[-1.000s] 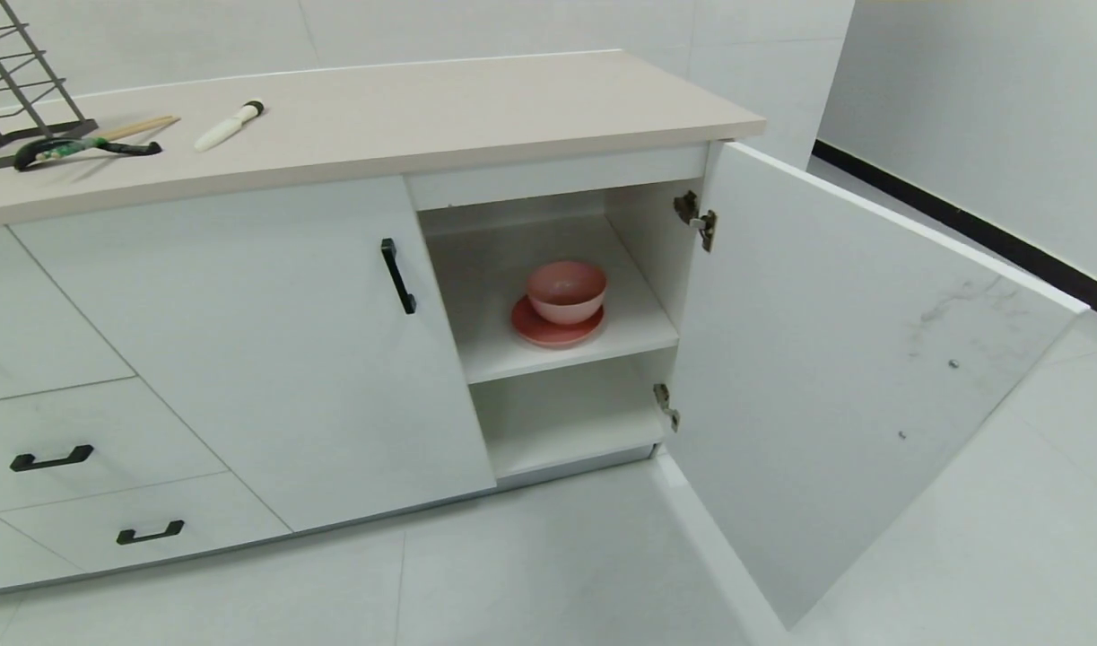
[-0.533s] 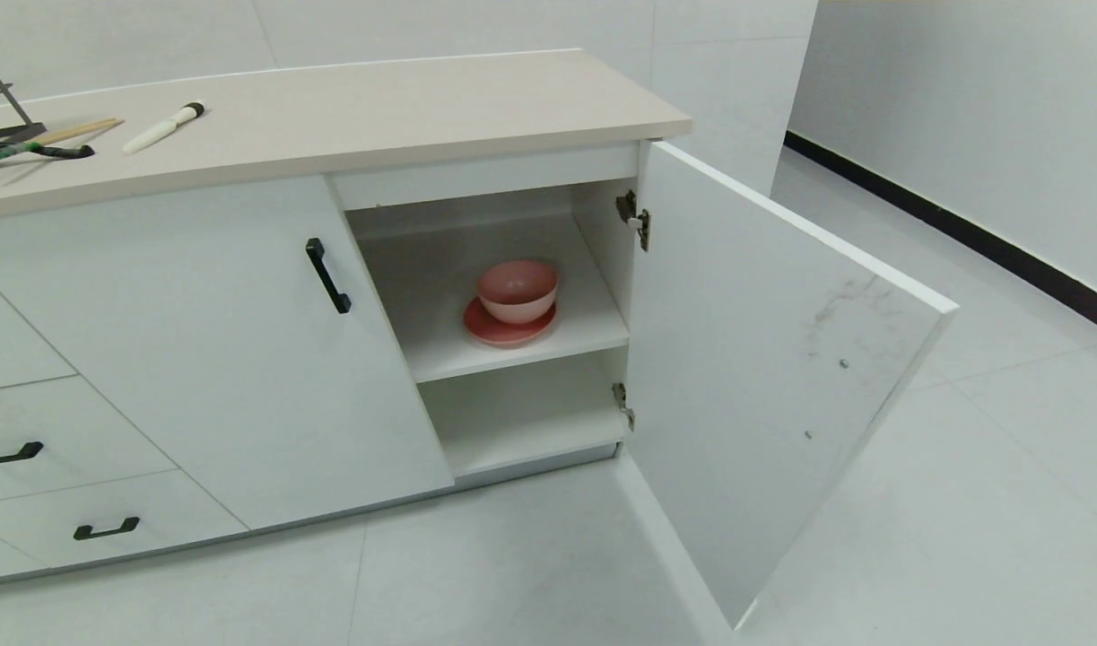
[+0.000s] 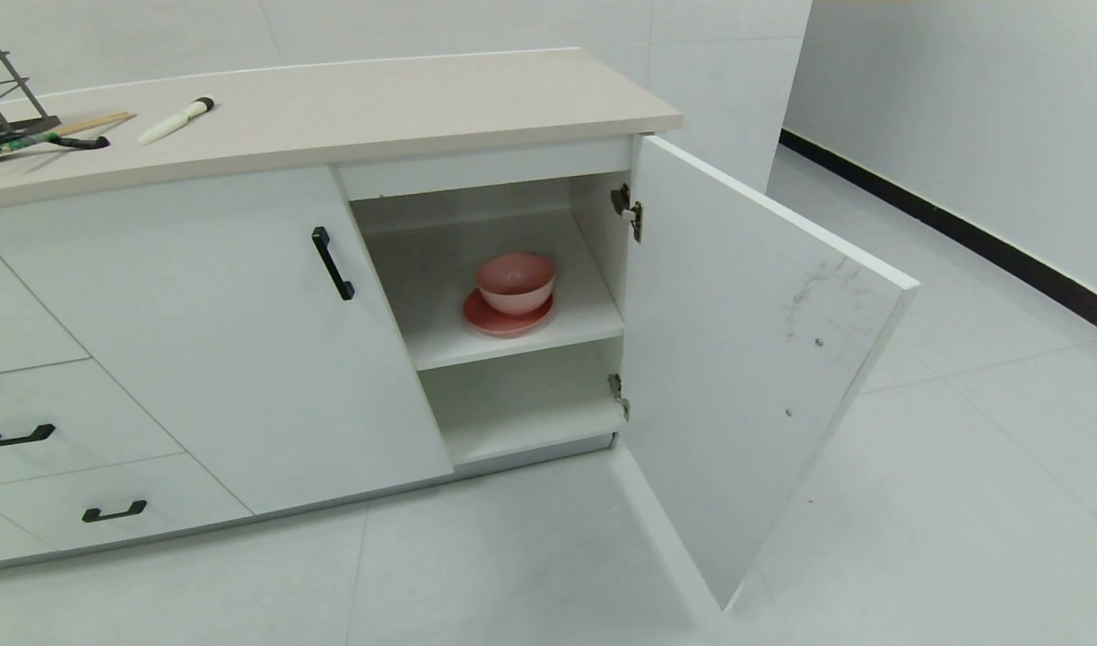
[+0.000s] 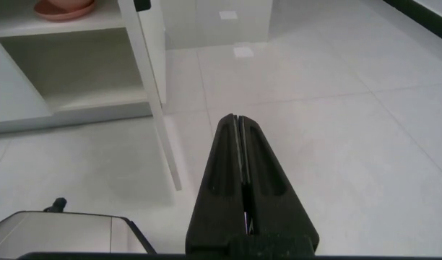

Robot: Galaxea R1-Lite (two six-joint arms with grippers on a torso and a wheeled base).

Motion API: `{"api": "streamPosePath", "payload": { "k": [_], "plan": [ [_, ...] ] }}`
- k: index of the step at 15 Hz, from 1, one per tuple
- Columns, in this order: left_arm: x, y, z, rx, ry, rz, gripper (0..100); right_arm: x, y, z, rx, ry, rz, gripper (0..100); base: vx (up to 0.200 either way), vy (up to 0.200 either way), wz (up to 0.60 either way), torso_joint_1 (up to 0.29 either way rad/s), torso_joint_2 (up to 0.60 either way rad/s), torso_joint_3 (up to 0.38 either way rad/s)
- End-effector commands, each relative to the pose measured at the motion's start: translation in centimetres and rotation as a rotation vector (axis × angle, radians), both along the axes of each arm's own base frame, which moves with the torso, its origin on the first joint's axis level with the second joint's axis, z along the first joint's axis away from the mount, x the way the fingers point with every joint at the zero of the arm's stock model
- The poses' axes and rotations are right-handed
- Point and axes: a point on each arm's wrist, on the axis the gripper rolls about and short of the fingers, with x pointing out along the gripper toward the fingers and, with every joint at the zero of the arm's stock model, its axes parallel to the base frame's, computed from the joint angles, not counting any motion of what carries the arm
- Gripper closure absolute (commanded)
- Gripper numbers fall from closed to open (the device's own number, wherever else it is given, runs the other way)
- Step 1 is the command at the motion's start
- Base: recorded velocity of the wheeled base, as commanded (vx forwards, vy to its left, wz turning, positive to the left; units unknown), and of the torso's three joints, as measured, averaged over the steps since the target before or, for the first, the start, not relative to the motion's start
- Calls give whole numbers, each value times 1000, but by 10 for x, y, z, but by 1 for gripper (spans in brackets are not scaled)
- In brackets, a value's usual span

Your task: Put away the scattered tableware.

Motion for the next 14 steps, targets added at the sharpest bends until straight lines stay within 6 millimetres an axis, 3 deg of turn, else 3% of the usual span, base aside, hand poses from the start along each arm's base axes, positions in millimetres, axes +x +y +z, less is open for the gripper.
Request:
{"api": "streamPosePath", "payload": {
  "k": [1,14],
  "plan": [
    [0,0,0,1,1,2,0,0,0,0,0,1,1,100,0,0,600,2,7,2],
    [0,0,0,-28,1,4,0,0,0,6,-5,-61,-15,100,0,0,0,0,0,0]
  ]
}}
